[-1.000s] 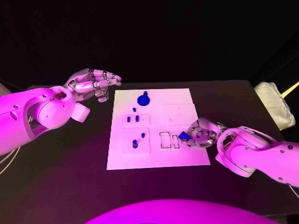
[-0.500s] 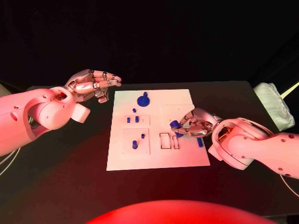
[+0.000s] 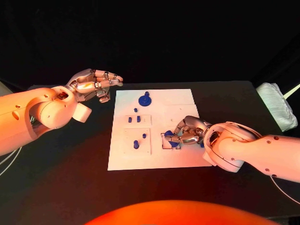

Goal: Assemble the parts on the task board

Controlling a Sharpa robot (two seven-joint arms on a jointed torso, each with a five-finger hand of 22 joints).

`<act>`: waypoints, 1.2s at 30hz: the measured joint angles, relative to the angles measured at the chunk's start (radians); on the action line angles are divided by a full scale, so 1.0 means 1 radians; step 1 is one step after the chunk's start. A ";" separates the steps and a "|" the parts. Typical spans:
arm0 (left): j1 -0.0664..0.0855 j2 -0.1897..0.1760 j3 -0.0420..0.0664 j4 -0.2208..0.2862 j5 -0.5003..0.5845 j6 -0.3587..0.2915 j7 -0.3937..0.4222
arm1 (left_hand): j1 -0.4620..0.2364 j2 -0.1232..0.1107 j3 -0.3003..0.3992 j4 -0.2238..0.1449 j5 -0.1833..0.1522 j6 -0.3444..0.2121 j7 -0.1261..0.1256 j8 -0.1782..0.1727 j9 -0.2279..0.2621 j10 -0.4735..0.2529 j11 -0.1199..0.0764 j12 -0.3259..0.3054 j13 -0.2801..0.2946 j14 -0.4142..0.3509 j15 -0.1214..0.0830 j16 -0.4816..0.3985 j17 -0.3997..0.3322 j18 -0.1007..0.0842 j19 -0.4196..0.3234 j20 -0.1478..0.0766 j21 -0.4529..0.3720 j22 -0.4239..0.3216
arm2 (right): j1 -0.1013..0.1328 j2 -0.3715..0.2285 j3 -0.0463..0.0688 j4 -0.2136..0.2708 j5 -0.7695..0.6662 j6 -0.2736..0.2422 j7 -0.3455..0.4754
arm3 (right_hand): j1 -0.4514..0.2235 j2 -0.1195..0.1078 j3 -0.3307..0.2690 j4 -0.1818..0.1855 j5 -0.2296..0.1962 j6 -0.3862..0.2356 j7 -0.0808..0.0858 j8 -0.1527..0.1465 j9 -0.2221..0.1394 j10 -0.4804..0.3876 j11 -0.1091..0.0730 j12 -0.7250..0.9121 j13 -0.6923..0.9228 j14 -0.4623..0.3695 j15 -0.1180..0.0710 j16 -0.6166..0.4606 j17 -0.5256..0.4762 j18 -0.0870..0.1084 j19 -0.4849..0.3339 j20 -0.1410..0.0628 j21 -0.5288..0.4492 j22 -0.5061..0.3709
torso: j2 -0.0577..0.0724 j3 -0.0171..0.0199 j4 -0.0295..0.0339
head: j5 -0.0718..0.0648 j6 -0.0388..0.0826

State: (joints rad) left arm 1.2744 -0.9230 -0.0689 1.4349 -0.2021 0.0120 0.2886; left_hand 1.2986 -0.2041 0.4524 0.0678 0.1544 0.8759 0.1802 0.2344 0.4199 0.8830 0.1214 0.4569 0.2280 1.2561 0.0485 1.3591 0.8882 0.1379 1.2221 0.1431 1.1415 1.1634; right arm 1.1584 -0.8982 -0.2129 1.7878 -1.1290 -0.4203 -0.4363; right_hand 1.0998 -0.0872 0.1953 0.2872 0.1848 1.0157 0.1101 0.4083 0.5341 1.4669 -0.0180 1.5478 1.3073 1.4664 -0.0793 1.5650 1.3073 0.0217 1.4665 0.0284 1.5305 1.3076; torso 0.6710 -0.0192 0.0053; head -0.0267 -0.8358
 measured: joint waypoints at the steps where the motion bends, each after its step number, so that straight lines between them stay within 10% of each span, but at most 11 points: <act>1: 0.000 0.000 0.000 0.000 0.000 0.000 0.000 | 0.000 0.000 0.000 0.000 0.000 0.000 0.000 0.000 0.000 0.000 0.000 0.000 0.000 0.000 0.000 0.000 0.000 0.000 0.000 0.000 0.000 0.000 | -0.001 0.001 0.000 -0.001 -0.001 0.004 -0.003 | -0.003 0.001 0.000 0.000 -0.002 0.001 -0.001 0.002 0.000 -0.002 -0.002 0.000 0.000 -0.001 -0.002 0.000 0.000 0.000 0.001 -0.001 0.000 0.000 | 0.000 0.0000 0.0000 | 0.001 0.000; 36: 0.000 -0.005 0.000 0.003 0.000 0.002 -0.007 | 0.000 0.000 0.003 0.003 0.000 -0.004 -0.003 0.000 0.000 0.000 0.000 0.000 -0.001 0.000 0.000 0.000 -0.001 0.000 0.000 0.000 0.000 0.000 | -0.002 0.044 0.001 -0.031 -0.079 0.011 -0.041 | -0.054 0.001 0.003 0.003 -0.033 0.019 -0.020 0.028 0.047 0.000 -0.007 0.000 0.001 -0.002 -0.001 0.000 0.001 0.000 -0.002 -0.005 0.009 0.000 | 0.000 0.0002 -0.0015 | 0.010 -0.011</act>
State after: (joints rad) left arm 1.2745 -0.9281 -0.0690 1.4374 -0.2018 0.0138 0.2820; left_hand 1.2986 -0.2041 0.4553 0.0706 0.1543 0.8724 0.1767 0.2343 0.4200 0.8830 0.1214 0.4569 0.2272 1.2561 0.0485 1.3591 0.8873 0.1378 1.2221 0.1431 1.1415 1.1635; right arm 1.1561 -0.8540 -0.2124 1.7571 -1.2080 -0.4096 -0.4769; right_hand 1.0460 -0.0859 0.1979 0.2901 0.1521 1.0345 0.0901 0.4368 0.5810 1.4672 -0.0250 1.5477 1.3078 1.4648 -0.0806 1.5650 1.3079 0.0218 1.4643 0.0234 1.5392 1.3077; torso 0.6707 -0.0190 0.0037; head -0.0165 -0.8470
